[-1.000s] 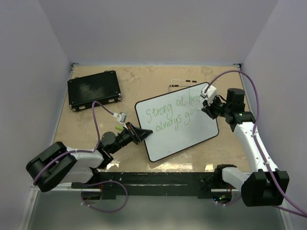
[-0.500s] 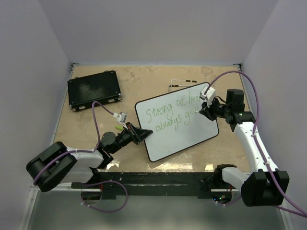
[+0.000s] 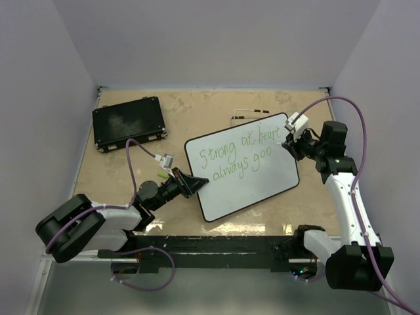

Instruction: Write a sentence on the whiteboard

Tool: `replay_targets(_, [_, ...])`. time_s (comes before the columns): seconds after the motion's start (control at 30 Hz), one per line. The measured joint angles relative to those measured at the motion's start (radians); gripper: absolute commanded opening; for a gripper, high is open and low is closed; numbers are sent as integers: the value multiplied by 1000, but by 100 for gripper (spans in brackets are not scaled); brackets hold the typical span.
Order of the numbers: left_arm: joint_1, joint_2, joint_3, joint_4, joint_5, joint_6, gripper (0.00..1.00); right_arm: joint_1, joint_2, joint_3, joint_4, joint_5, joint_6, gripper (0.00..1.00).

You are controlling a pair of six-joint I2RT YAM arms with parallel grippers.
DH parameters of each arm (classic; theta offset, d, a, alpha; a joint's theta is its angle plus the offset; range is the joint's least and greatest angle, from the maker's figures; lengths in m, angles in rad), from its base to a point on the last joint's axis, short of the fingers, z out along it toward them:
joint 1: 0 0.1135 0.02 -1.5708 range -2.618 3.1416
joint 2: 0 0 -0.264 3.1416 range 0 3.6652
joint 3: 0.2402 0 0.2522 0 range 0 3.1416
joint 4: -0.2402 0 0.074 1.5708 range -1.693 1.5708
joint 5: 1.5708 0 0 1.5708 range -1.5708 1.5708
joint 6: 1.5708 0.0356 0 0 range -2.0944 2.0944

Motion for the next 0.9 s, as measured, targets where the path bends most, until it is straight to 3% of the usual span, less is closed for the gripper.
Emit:
replay_targets(0.4, [0,6,-3,13,4,-3,0,-5,97,0,30,13,11,0])
replay_targets(0.9, [1,18,-3,24,6,-4,0,-5,103,0,71,15,37,0])
